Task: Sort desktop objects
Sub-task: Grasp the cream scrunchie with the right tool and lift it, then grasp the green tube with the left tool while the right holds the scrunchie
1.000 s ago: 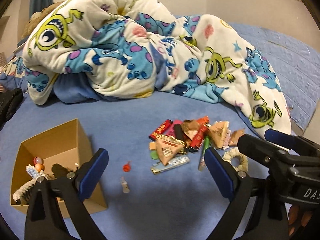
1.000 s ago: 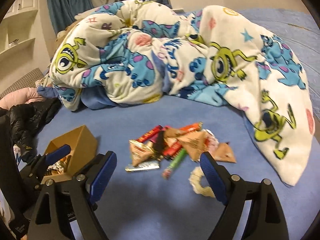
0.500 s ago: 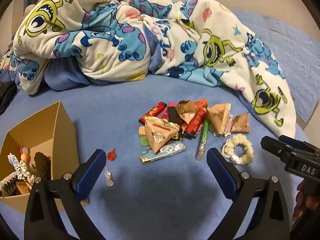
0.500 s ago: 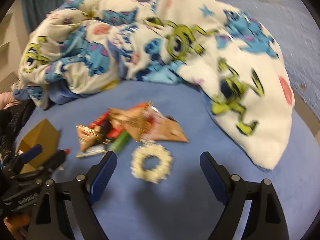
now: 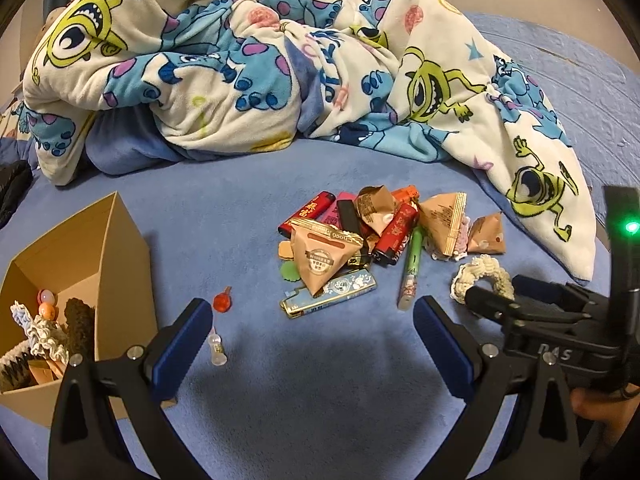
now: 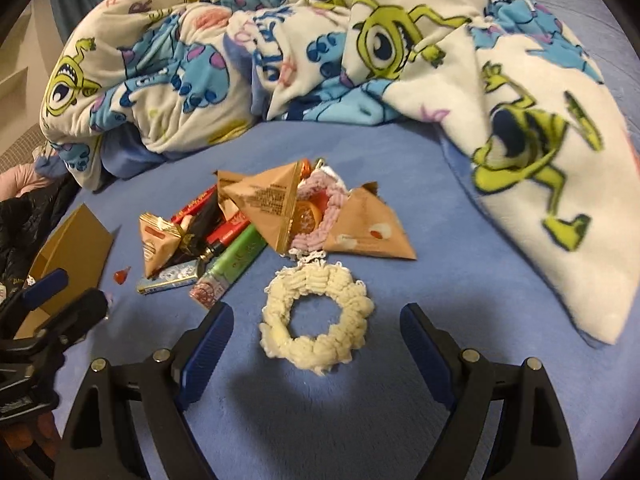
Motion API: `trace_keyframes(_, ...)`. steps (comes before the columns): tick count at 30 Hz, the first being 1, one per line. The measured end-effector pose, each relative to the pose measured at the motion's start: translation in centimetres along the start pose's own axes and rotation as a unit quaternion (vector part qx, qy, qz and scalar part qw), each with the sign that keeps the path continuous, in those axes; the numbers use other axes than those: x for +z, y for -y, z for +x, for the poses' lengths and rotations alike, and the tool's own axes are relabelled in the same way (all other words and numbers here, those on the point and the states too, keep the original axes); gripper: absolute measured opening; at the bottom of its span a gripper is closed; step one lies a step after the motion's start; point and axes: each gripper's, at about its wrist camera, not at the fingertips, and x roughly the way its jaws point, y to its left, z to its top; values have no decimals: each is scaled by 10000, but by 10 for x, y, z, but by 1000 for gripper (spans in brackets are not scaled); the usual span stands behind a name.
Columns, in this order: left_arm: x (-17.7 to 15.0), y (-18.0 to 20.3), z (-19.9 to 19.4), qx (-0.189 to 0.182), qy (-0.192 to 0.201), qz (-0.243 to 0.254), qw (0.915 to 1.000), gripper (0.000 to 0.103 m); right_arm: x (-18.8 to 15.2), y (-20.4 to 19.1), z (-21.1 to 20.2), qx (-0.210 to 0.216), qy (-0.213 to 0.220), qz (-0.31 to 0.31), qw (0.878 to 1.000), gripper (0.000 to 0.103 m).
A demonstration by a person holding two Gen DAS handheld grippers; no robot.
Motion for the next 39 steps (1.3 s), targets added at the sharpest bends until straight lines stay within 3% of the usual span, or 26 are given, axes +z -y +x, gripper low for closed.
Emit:
trace_keyframes(3,-1,-1,2,20,-26,14,10000,102,-2,2,8,-56,-66,32,10000,80)
trace_keyframes(4,-1,-1,2,19,-36,9,10000,102,-1,2,9,-70,-59,39,10000,71)
trace_keyframes(5,-2,-1,2,8,-42,3,10000,102,-1,3,9,-41,-65,48,10000,55)
trace_keyframes(10,-2,2,3,-90,-11,25,10000,102,-1,4,9,219,-74,114,9997,17)
trace_keyframes(18,3,30,10,-588,55,515,9969,102,1,10,-10,394,46,339,9986,11)
trace_keyframes(23,6,54,28,-858,-94,902,9922,101,6,41,-40,394,348,743,9958,11)
trace_keyframes(29,-1,72,57,-1137,-362,1002,9878,97,11,54,-56,510,550,910,9930,11)
trace_keyframes(32,-3,77,72,-1087,-702,1078,9857,82,10,55,-58,616,550,941,9921,11)
trace_keyframes(36,2,76,79,-1161,-751,1039,9849,73,7,53,-55,705,505,969,9915,11)
trace_keyframes(38,5,76,82,-1188,-744,988,9852,60,8,53,-55,738,519,961,9913,11)
trace_keyframes(39,7,74,82,-1217,-716,914,9858,36,8,53,-56,742,532,952,9913,11)
